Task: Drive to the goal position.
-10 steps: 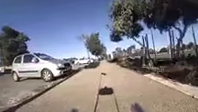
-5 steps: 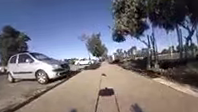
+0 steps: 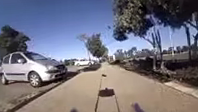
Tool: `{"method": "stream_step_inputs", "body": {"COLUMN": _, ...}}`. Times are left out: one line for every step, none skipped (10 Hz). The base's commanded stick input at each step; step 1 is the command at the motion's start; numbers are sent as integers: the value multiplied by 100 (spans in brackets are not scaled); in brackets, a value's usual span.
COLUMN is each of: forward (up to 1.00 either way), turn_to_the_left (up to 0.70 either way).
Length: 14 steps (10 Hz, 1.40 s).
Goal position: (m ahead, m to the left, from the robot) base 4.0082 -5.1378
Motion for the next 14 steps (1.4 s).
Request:
{"method": "stream_step_inputs", "body": {"forward": 100, "turn_to_the_left": 0}}
{"method": "stream_step_inputs", "body": {"forward": 100, "turn_to_the_left": 0}}
{"method": "stream_step_inputs", "body": {"forward": 100, "turn_to_the_left": 0}}
{"method": "stream_step_inputs", "body": {"forward": 100, "turn_to_the_left": 0}}
{"method": "stream_step_inputs", "body": {"forward": 100, "turn_to_the_left": 0}}
{"method": "stream_step_inputs", "body": {"forward": 100, "turn_to_the_left": 0}}
{"method": "stream_step_inputs", "body": {"forward": 100, "turn_to_the_left": 0}}
{"method": "stream_step_inputs", "body": {"forward": 100, "turn_to_the_left": 0}}
{"method": "stream_step_inputs", "body": {"forward": 100, "turn_to_the_left": 0}}
{"method": "stream_step_inputs", "body": {"forward": 100, "turn_to_the_left": 0}}
{"method": "stream_step_inputs", "body": {"forward": 100, "turn_to_the_left": 0}}
{"method": "stream_step_inputs", "body": {"forward": 100, "turn_to_the_left": 0}}
{"method": "stream_step_inputs", "body": {"forward": 100, "turn_to_the_left": 0}}
{"method": "stream_step_inputs", "body": {"forward": 100, "turn_to_the_left": 0}}
